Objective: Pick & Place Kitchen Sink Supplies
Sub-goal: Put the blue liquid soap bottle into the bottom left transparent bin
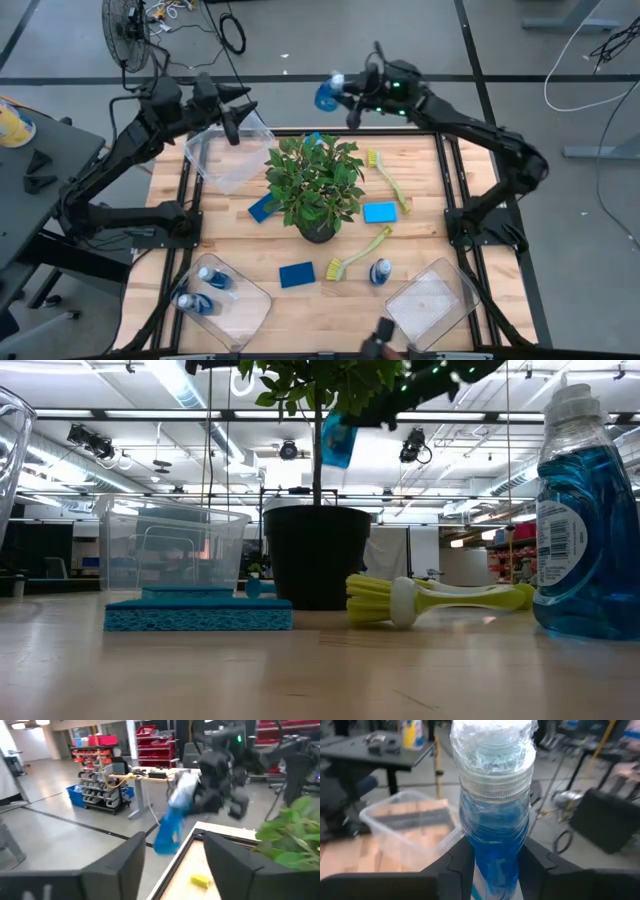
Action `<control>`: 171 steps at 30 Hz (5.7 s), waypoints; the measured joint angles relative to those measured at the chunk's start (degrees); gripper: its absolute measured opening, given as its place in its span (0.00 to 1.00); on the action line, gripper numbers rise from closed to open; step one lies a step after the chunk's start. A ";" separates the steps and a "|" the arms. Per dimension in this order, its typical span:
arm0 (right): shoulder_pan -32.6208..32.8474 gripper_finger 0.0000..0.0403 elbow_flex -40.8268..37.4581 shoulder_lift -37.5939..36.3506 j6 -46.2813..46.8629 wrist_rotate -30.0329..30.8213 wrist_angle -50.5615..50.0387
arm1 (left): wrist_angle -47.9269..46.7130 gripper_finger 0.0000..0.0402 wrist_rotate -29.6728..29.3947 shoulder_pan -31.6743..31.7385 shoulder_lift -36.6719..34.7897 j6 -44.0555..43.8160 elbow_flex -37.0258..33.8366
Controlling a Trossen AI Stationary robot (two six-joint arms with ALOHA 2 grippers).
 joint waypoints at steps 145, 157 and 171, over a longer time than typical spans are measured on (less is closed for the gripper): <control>2.93 0.80 8.55 1.11 4.35 -3.58 -2.86 | -17.84 0.35 11.27 0.46 12.71 8.79 17.22; 2.95 0.80 8.57 0.88 5.02 -4.69 -10.37 | -20.11 0.35 15.25 -6.32 3.97 3.29 17.27; 3.06 0.80 8.57 0.88 7.76 -7.25 -14.46 | -25.07 0.35 26.65 -15.21 2.43 -0.52 17.27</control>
